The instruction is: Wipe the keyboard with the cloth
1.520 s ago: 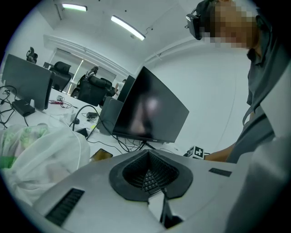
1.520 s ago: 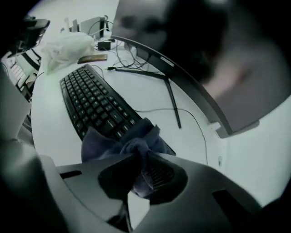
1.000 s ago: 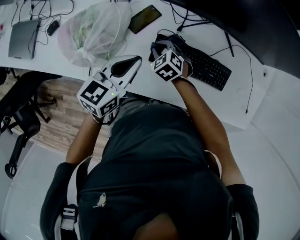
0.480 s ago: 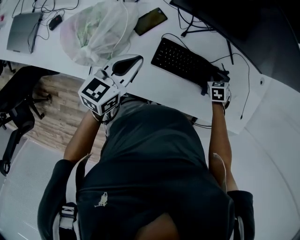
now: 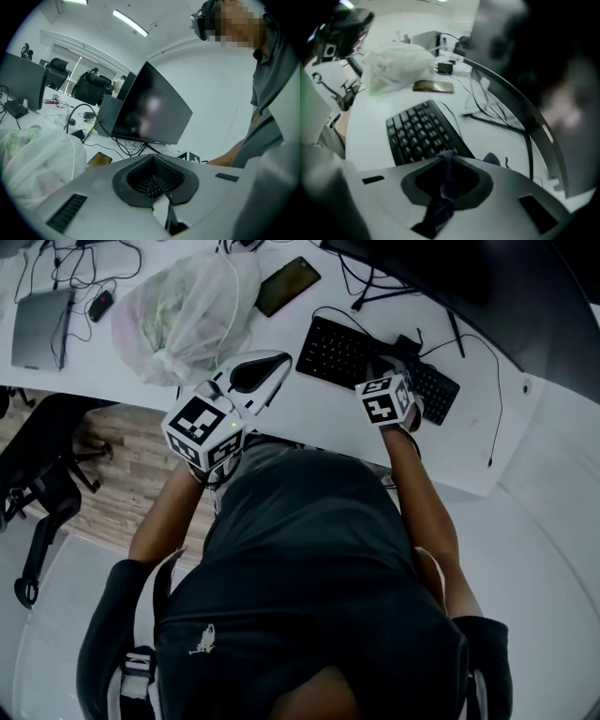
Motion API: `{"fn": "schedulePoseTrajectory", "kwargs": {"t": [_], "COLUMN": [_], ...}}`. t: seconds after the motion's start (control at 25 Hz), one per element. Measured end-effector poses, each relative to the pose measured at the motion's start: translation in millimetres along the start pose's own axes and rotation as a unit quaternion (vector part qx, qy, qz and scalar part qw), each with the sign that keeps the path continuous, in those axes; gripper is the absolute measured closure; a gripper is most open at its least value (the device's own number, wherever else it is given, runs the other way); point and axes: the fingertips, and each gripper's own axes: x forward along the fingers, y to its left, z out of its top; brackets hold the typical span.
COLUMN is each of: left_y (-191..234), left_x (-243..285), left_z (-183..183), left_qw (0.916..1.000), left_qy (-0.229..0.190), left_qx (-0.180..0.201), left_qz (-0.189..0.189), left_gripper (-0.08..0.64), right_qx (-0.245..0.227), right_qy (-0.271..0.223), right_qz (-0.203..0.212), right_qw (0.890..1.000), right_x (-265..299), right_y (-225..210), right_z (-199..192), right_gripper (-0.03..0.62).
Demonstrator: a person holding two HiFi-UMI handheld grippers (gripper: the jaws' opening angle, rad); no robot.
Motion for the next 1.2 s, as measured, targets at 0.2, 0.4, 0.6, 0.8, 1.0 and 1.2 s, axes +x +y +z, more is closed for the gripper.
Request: {"fn": "schedulePoseTrajectory", "kwargs": {"t": [0.2,0.4,0.6,0.8,1.0,1.2], "left_y": [4.9,12.8,20.6,16.9,7.4,3.1], "left_x": [-5.0,-14.7,-19.0,-8.2,2.5,9.7], "left_z": [0.1,-3.2,-5.4,0.7,-0.2,-2.7], "left_qw": [1.0,0.9996,0.9993,0.9997,1.0,0.9998], "left_qy": [0.0,-0.002,-0.004,-0.006,0.005,0.017], "left_qx": [-0.003,-0.012,-0.018,-0.013,-0.003,0.002], "left_qz": [0.008,0.027,0.033,0.018,0.001,-0.007], "left_gripper": [0.558,0.558,0.558,0.558,0.558,0.558], "right_qx": [-0.133,-0.162,-0.067,0.122,0.216,0.152], "right_qy": [-0.123,-0.079,-0.046,0.023,0.11,0.047], "right_qz": [0.138,0.184,0.122,0.019,-0.084,-0.051], "right_qw": [0.974,0.966,0.989,0.992,0.966,0.986], "right_x": [-15.8,0.7,-12.4,-36.7,-69.2,-48.5], "right_y": [108.1,136.4,68.6,-47.4,-117.5,-76.6], "right_z": [120.4,116.0,38.1,-100.6,-196.5,-117.5], "right_gripper": [0.549,0.549,0.549,0.549,0.549,0.549]}}
